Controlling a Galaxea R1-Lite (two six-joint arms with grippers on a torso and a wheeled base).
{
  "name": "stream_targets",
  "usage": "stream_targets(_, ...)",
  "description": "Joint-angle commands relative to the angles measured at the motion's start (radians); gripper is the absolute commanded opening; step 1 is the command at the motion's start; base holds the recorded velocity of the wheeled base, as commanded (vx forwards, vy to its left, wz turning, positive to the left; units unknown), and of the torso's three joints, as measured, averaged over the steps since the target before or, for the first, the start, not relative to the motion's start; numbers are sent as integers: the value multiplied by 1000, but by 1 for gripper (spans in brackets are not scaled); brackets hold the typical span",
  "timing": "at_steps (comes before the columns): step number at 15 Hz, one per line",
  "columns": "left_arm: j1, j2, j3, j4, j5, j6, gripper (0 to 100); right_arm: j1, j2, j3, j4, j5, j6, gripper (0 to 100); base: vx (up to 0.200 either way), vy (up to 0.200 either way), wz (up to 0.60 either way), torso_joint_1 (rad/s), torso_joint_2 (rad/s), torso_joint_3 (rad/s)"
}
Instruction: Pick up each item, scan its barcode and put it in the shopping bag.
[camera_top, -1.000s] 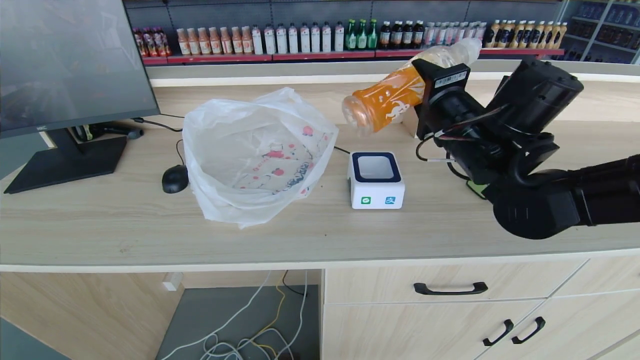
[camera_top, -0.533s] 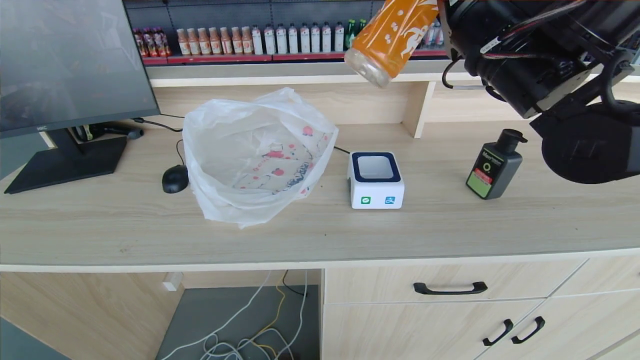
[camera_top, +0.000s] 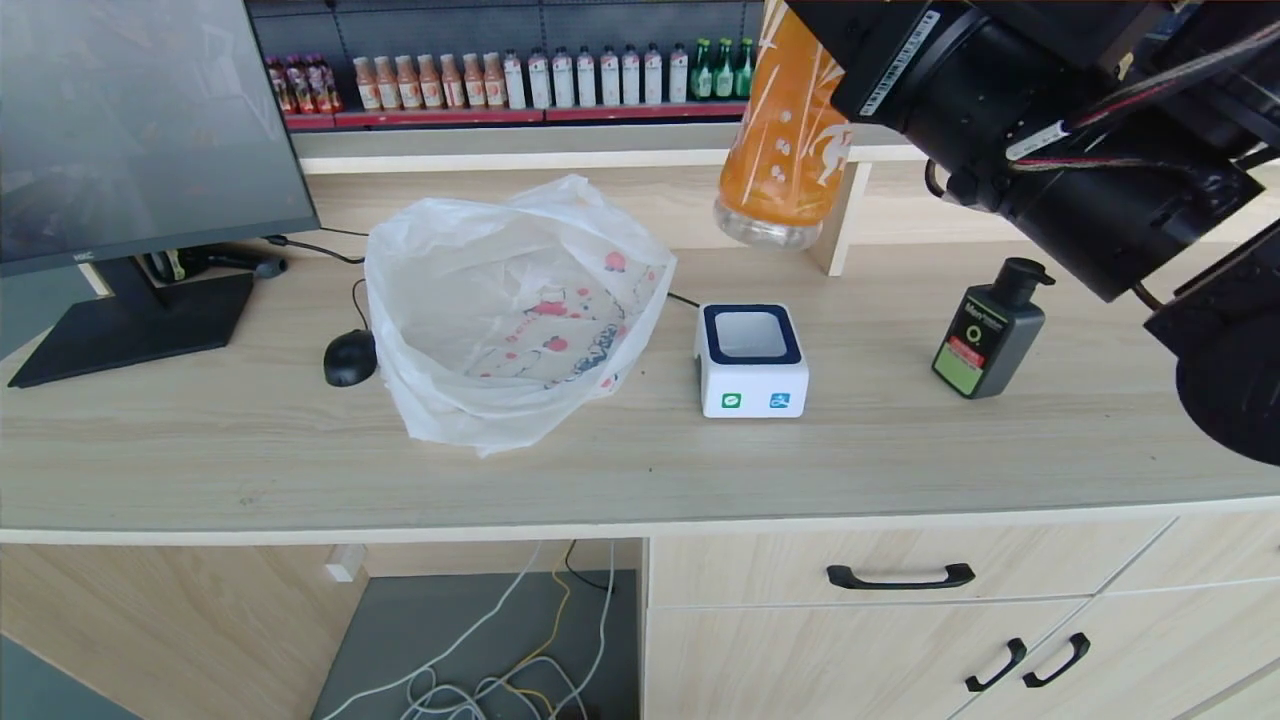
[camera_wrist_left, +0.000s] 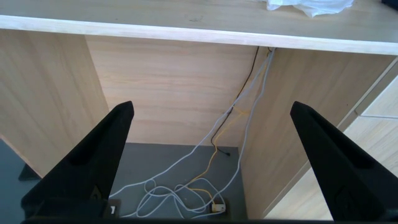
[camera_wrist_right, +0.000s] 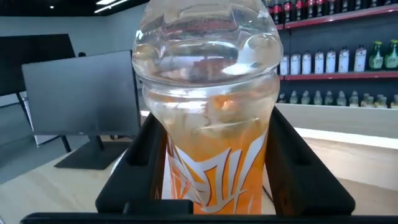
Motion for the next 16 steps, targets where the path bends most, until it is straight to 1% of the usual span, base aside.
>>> stream_targets(1, -1, 0, 0, 0, 0, 1, 100, 50, -52, 87, -55, -1, -29, 0, 0, 0, 0, 0, 0, 0)
stream_targets(3, -1, 0, 0, 0, 0, 4, 100, 52, -41, 184, -176, 3, -94, 0, 0, 0, 0, 0, 0, 0)
stream_targets(6, -1, 0, 0, 0, 0, -1, 100, 53, -40, 294, -256, 13, -124, 0, 0, 0, 0, 0, 0, 0)
stream_targets(9, -1, 0, 0, 0, 0, -1, 100, 55, -17, 353, -350, 26, -160, 0, 0, 0, 0, 0, 0, 0)
stream_targets(12, -1, 0, 0, 0, 0, 2, 100, 53, -15, 365, -362, 23, -187, 0, 0, 0, 0, 0, 0, 0)
stream_targets(16, -1, 0, 0, 0, 0, -1, 100, 53, -9, 406, -383, 23, -179, 0, 0, 0, 0, 0, 0, 0)
